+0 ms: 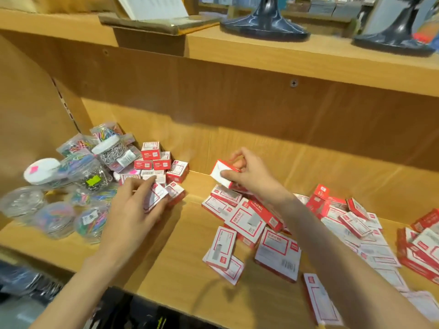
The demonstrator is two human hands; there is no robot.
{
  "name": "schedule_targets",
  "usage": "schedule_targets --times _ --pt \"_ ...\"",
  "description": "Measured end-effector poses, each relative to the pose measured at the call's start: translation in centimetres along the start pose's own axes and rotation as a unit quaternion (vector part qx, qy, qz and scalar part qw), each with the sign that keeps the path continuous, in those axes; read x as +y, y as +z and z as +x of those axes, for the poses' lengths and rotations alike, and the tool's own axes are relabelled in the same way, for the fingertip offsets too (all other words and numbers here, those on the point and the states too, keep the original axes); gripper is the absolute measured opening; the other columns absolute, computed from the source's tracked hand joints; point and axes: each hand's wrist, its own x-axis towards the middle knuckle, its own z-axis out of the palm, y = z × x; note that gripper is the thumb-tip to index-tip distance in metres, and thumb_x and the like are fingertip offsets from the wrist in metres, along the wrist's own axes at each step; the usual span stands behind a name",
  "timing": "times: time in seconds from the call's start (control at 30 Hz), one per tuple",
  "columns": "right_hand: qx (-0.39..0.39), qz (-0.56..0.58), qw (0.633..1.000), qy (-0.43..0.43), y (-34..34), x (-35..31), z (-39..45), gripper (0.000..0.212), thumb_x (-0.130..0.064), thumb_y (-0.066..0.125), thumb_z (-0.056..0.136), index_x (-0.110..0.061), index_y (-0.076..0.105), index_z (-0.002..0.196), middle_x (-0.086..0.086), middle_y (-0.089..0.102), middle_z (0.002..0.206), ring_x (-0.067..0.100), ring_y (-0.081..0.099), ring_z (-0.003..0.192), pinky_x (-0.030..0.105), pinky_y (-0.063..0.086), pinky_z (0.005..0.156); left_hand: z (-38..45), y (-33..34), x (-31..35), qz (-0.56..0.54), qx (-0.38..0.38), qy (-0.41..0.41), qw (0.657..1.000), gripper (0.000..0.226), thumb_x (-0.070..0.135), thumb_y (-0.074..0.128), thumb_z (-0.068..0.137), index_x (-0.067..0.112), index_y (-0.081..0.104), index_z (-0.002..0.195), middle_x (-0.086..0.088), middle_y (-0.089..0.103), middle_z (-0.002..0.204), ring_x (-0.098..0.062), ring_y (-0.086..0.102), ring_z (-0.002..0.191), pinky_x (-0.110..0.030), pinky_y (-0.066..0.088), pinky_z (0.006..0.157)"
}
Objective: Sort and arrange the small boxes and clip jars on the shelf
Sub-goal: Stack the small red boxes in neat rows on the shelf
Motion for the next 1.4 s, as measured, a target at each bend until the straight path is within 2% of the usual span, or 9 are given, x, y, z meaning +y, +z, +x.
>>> schedule_targets --times 0.13,0.3,0.43,0.57,0.7,0.83,1.03,1.23,1.4 --pt "-0.032 0.089 0.995 0.044 5.3 -1.2 1.9 0.030 -0.015 0.076 0.074 -0.017 0.048 0.082 0.009 0.060 0.081 0.014 0.060 0.058 0.027 0.048 0.053 -0.8 -0.4 -3.0 0.046 -0.017 -0.018 0.999 0.049 0.027 0.064 0.085 -0.001 0.054 0.124 -0.018 0.053 0.103 -0.034 0.051 0.095 -0.044 0.046 0.077" --pt "-0.105 0.137 0.985 0.022 9.1 -2.5 3.4 0.015 -0.005 0.072 0.077 -0.012 0.061 0.086 0.003 0.055 0.072 0.016 0.052 0.067 0.031 0.043 0.063 -1.1 0.1 -4.7 0.090 -0.083 0.066 0.990 0.065 0.053 0.015 0.095 0.014 0.059 0.122 -0.002 0.062 0.115 -0.021 0.044 0.107 -0.037 0.035 0.090" --pt "-0.079 0.067 0.995 -0.016 11.1 -2.6 4.0 0.013 -0.008 0.069 0.079 -0.003 0.070 0.091 -0.009 0.054 0.074 0.011 0.053 0.068 0.034 0.044 0.072 -1.2 -0.4 -4.4 0.101 -0.052 0.069 0.991 0.051 0.047 0.031 0.092 0.016 0.056 0.124 -0.006 0.053 0.128 -0.032 0.042 0.117 -0.048 0.033 0.096" --pt "-0.009 0.014 0.999 -0.033 9.2 -2.5 2.6 0.015 -0.015 0.064 0.084 -0.009 0.065 0.098 0.002 0.059 0.101 0.015 0.059 0.087 0.032 0.051 0.081 -1.3 -0.6 -3.6 0.033 0.005 0.101 0.994 0.042 0.029 0.043 0.083 0.012 0.059 0.117 -0.007 0.050 0.125 -0.027 0.041 0.116 -0.037 0.027 0.098" --pt "0.013 -0.077 0.996 -0.031 3.5 0.3 1.0 0.006 -0.013 0.059 0.087 -0.016 0.063 0.089 0.004 0.061 0.095 0.022 0.061 0.093 0.034 0.048 0.086 -0.8 0.2 -1.9 -0.042 0.021 0.112 0.993 0.037 0.022 0.043 0.082 0.010 0.060 0.112 -0.006 0.052 0.120 -0.025 0.044 0.110 -0.032 0.029 0.095" --pt "0.009 -0.234 0.972 0.006 -1.2 3.1 -2.5 0.024 -0.032 0.063 0.084 -0.021 0.059 0.105 -0.001 0.050 0.100 0.020 0.047 0.104 0.030 0.036 0.084 -0.7 2.1 0.9 -0.112 -0.055 0.144 0.982 0.036 0.030 0.043 0.087 0.016 0.056 0.117 -0.002 0.052 0.121 -0.020 0.044 0.113 -0.038 0.037 0.096" --pt "-0.030 -0.334 0.940 0.068 -2.0 7.0 -6.1 0.078 -0.053 0.065 0.077 -0.036 0.025 0.142 0.005 0.042 0.135 0.030 0.039 0.122 0.039 0.033 0.101 -2.2 5.4 5.8 -0.077 -0.333 0.105 0.934 0.079 0.072 0.045 0.075 0.038 0.020 0.142 0.011 0.016 0.148 -0.007 0.014 0.133 -0.031 0.024 0.110" --pt "0.065 -0.197 0.977 0.040 -4.1 7.4 -8.0 0.073 -0.040 0.077 0.069 -0.032 0.042 0.132 0.001 0.049 0.120 0.019 0.048 0.112 0.031 0.038 0.091 -1.7 6.5 8.0 -0.014 -0.366 0.163 0.916 0.077 0.057 0.058 0.079 0.051 0.012 0.140 0.004 0.002 0.154 -0.022 0.010 0.138 -0.039 0.024 0.109" --pt "0.153 -0.205 0.965 0.066 -9.1 8.7 -12.0 0.072 -0.050 0.073 0.062 -0.022 0.049 0.124 -0.001 0.043 0.107 0.019 0.048 0.105 0.032 0.039 0.087 -1.2 6.5 6.6 -0.057 -0.322 0.160 0.932 0.054 0.045 0.053 0.087 0.041 0.034 0.137 0.002 0.032 0.144 -0.016 0.030 0.130 -0.030 0.028 0.105"
